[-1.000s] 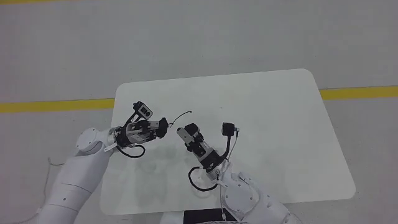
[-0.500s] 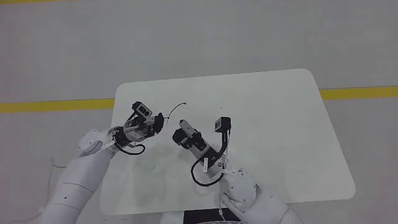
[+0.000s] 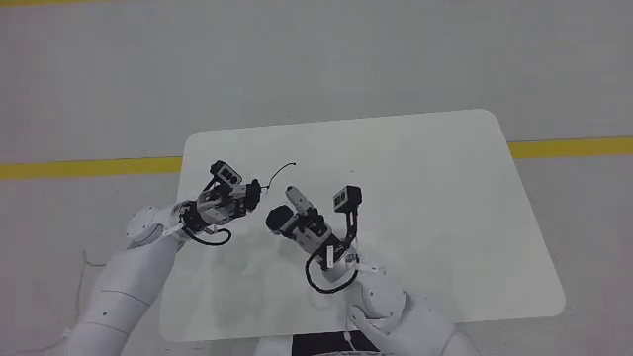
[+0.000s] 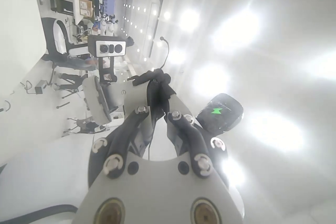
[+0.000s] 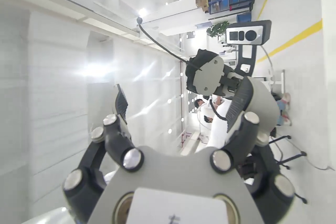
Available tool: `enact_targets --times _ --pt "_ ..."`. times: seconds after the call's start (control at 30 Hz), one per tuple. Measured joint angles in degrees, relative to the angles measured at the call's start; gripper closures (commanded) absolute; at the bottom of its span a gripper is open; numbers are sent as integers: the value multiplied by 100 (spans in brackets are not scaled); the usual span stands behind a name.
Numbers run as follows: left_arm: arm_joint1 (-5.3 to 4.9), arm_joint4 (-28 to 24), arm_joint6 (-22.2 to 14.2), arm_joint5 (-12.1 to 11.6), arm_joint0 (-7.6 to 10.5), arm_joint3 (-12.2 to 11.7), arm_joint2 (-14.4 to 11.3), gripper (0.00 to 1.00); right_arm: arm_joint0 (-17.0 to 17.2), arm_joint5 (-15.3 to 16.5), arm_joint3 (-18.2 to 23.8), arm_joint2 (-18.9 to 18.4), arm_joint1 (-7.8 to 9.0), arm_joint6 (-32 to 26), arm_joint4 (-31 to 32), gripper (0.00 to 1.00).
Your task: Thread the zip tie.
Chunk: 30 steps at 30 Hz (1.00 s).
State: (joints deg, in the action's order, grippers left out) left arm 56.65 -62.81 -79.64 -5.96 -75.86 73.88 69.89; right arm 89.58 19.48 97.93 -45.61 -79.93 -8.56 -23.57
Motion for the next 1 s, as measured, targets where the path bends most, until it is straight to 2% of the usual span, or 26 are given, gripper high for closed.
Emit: enact_targets --times 0.1,0.4,0.73,0.83,0.87,0.93,1.0 --pt "0 0 0 0 0 0 0 100 -30 0 -86 -42 -28 -238 -361 0" --pt "0 0 0 0 0 0 0 100 -29 -81 -106 -32 -37 -261 -483 0" --pt "1 -1 6 2 -2 6 -2 100 -121 -90 -335 6 -119 -702 -1576 0" --pt "19 -83 165 33 -40 141 -30 100 -132 -27 -383 0 -139 -788 -1770 0" --pt "28 -148 182 44 -60 182 -37 100 -135 -6 -399 -2 -146 -807 -1813 7" --pt "40 -226 178 56 -73 214 -49 100 -135 2 -412 -9 -155 -821 -1851 13" --pt "54 -282 169 70 -73 222 -75 100 -123 1 -414 -27 -166 -826 -1874 32"
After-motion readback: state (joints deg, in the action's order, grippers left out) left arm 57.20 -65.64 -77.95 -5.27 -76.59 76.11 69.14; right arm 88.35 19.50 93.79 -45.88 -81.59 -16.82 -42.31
